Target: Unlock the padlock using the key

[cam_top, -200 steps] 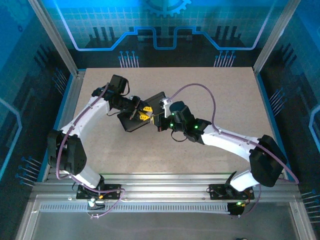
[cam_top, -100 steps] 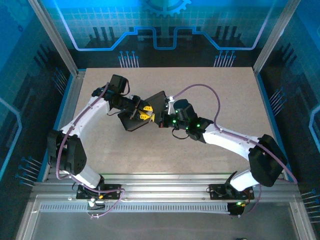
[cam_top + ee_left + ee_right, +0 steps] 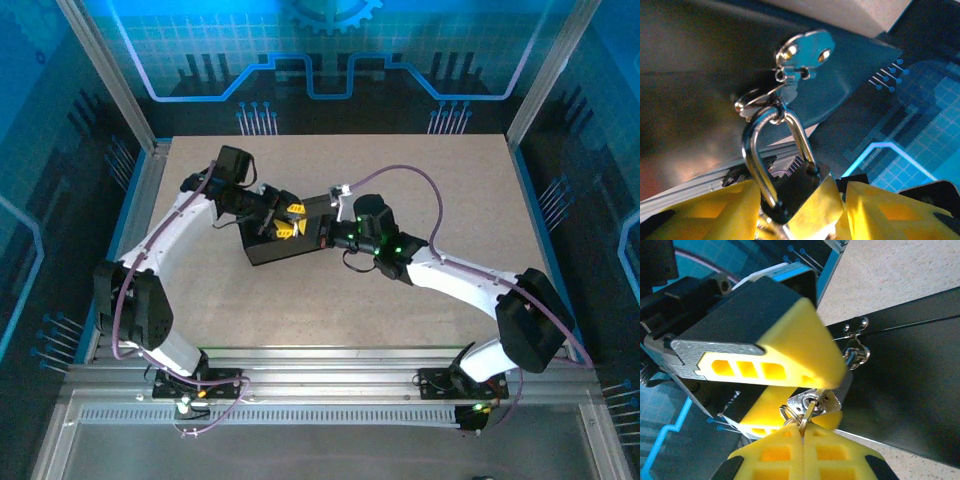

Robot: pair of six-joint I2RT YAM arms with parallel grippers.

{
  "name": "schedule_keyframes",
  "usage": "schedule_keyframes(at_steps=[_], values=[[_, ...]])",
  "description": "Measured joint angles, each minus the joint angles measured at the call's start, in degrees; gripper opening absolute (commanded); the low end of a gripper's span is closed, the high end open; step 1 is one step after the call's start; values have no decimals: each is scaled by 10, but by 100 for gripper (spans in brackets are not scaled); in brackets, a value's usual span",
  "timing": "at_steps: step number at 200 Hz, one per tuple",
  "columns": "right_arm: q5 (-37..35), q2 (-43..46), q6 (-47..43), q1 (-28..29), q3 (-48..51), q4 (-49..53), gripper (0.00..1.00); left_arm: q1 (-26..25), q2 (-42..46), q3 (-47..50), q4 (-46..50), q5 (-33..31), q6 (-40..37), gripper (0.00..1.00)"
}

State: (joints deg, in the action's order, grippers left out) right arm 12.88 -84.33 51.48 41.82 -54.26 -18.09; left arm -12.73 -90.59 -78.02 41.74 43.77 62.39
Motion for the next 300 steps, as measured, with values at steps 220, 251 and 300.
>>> schedule_keyframes(at_steps=[220, 251, 300], values=[[-41, 7, -242, -40, -120, 314, 40, 61, -54, -168, 154, -267, -265, 54], [-49, 1, -325, -35, -183, 369, 47, 61, -71, -168, 154, -289, -282, 54], [-67, -91, -459, -15, -334, 465, 54, 61, -83, -167, 153, -301, -300, 54]])
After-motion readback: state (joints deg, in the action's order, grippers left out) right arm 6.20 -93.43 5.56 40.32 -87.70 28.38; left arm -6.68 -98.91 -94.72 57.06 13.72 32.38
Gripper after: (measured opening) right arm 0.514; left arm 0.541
